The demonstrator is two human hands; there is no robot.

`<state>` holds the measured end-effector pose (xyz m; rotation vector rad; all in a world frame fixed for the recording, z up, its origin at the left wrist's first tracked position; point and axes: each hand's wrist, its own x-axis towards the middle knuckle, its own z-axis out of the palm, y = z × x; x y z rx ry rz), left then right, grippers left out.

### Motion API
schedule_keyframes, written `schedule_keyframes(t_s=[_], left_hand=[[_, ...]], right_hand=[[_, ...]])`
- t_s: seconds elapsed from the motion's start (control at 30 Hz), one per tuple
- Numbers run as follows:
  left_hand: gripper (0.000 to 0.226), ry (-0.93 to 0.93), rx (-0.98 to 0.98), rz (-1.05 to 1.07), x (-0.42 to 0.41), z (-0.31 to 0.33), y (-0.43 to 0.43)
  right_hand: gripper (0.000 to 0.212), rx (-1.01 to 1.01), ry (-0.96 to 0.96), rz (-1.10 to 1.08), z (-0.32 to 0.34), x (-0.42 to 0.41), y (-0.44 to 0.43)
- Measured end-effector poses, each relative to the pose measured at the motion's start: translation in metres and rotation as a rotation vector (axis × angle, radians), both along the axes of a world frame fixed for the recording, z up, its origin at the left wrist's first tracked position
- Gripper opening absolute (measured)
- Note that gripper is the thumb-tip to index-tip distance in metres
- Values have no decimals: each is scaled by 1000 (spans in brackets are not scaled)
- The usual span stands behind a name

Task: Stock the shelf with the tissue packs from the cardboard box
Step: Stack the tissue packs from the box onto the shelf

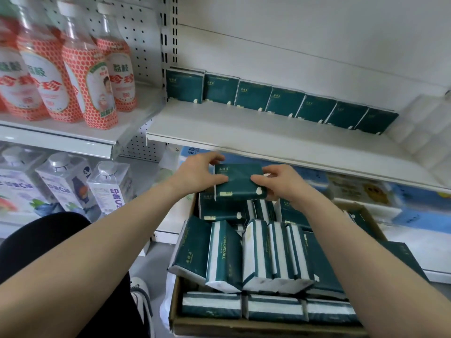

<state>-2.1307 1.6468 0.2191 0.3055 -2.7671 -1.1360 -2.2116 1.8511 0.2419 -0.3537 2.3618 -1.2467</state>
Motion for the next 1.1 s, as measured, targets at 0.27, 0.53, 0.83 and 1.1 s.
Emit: schedule_keyframes(t_s=[0.27, 0.53, 0.83, 1.1], left_hand=[[69, 196, 293, 250, -28, 38, -22], [42, 272, 540, 288, -78, 43, -54], [57, 325, 421, 258, -133, 29, -86], [59, 387, 342, 272, -178, 13, -111]], right_hand=[[47, -260, 159, -61, 30, -33, -22], [30, -405, 316, -181, 34, -75, -77], [27, -398, 355, -208, 12, -130, -121], [29, -385, 482, -219, -2, -175, -162]])
